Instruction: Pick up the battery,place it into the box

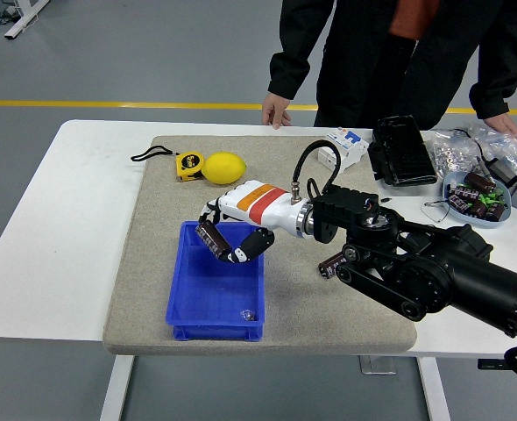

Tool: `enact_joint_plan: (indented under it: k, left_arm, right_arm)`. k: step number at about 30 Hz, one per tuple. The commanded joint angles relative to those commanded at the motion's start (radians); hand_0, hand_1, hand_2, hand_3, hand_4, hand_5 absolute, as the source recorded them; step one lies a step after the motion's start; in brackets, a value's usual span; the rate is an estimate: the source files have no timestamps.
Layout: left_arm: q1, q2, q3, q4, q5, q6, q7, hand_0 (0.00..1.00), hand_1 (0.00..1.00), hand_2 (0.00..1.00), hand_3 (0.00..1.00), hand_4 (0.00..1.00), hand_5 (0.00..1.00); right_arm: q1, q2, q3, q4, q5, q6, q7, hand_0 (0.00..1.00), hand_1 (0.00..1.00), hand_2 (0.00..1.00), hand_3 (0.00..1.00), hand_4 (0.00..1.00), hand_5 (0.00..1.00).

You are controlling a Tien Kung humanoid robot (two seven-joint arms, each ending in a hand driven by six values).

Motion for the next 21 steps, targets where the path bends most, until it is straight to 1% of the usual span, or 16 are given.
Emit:
enact_joint_plan:
  k: [2, 3, 8, 9, 14, 15, 19, 20, 21]
  left_arm:
    - [-0.001, 0.001, 0.004, 0.0, -0.004, 0.0, -0.001, 0.766, 0.717, 0.739, 0.639, 0.716, 0.623]
    - [-0.001, 0.001, 0.004, 0.0, -0.003, 0.0, -0.001, 0.767, 0.716, 0.738, 0.639, 0.716, 0.623]
    - [-0.001, 0.001, 0.001, 0.0, 0.003, -0.001, 0.002, 0.767, 0.716, 0.738, 0.639, 0.716, 0.623]
    - [-0.001, 0.001, 0.001, 0.0, 0.003, -0.001, 0.003, 0.766, 0.715, 0.738, 0.64, 0.715, 0.622]
    - [0.002, 0.0, 0.0, 0.0, 0.004, 0.0, 0.003, 0.766, 0.715, 0.738, 0.64, 0.715, 0.622]
    - [0.002, 0.0, 0.0, 0.0, 0.005, 0.0, 0.003, 0.766, 0.714, 0.738, 0.64, 0.714, 0.622]
    - [0.005, 0.0, -0.002, 0.0, 0.006, 0.001, 0.004, 0.766, 0.714, 0.738, 0.64, 0.714, 0.622]
    - [0.005, 0.0, -0.002, 0.0, 0.006, 0.001, 0.004, 0.766, 0.714, 0.738, 0.64, 0.714, 0.622]
    - [0.006, 0.0, -0.003, 0.0, 0.005, 0.001, 0.004, 0.766, 0.714, 0.738, 0.639, 0.714, 0.623]
  right_arm:
    - [0.007, 0.001, -0.005, 0.0, 0.012, 0.015, 0.006, 0.774, 0.74, 0.76, 0.652, 0.809, 0.313]
    - [0.008, 0.001, -0.007, 0.0, 0.021, 0.016, 0.01, 0.834, 0.811, 0.845, 0.937, 0.953, 0.41]
    - [0.009, 0.002, -0.011, 0.0, 0.04, 0.031, 0.018, 0.834, 0.811, 0.845, 0.937, 0.953, 0.41]
    - [0.007, 0.002, -0.01, -0.001, 0.041, 0.032, 0.02, 0.864, 0.839, 0.89, 0.998, 0.998, 0.467]
    - [0.002, -0.001, -0.001, -0.008, 0.046, 0.031, 0.02, 0.864, 0.839, 0.89, 0.998, 0.998, 0.467]
    - [0.001, -0.001, 0.001, -0.009, 0.045, 0.031, 0.02, 0.876, 0.85, 0.902, 0.998, 0.998, 0.473]
    - [-0.009, -0.013, 0.018, -0.002, 0.037, 0.023, 0.01, 0.876, 0.85, 0.902, 0.998, 0.998, 0.473]
    - [-0.013, -0.022, 0.029, 0.004, 0.035, 0.019, 0.013, 0.876, 0.85, 0.902, 0.998, 0.998, 0.473]
    - [-0.017, -0.033, 0.041, 0.012, 0.031, 0.016, 0.015, 0.866, 0.833, 0.882, 0.998, 0.998, 0.465]
